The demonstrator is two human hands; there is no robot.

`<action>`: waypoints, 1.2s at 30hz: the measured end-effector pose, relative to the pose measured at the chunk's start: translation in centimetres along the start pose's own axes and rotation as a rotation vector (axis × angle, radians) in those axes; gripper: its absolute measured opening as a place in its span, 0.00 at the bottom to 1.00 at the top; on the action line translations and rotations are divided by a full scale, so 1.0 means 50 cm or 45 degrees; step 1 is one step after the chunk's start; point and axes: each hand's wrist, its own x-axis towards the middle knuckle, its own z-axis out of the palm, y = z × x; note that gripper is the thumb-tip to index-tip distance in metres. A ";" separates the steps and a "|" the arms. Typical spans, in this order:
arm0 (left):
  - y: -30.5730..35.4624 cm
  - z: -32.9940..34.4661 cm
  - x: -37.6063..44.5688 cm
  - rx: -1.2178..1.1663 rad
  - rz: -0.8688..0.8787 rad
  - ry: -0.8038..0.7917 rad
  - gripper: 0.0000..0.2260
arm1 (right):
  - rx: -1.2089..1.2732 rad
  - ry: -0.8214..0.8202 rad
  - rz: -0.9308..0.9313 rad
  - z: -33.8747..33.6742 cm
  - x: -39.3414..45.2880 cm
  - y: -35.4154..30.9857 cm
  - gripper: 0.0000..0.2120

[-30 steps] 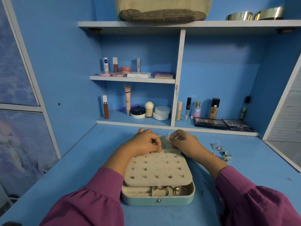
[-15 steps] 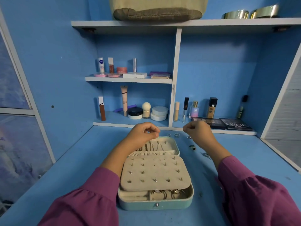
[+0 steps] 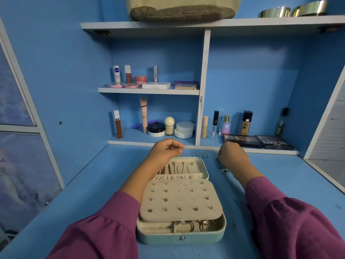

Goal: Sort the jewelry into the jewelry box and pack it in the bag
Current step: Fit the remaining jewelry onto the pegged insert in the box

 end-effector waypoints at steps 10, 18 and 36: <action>0.008 -0.004 -0.007 -0.019 -0.013 0.021 0.06 | -0.062 -0.125 -0.073 -0.011 -0.018 -0.004 0.08; 0.011 -0.006 -0.010 -0.023 -0.025 -0.005 0.06 | 0.074 -0.170 -0.061 -0.010 -0.018 -0.010 0.10; 0.007 -0.008 -0.013 -0.012 -0.035 -0.104 0.06 | 0.933 0.291 -0.302 -0.104 -0.045 -0.047 0.14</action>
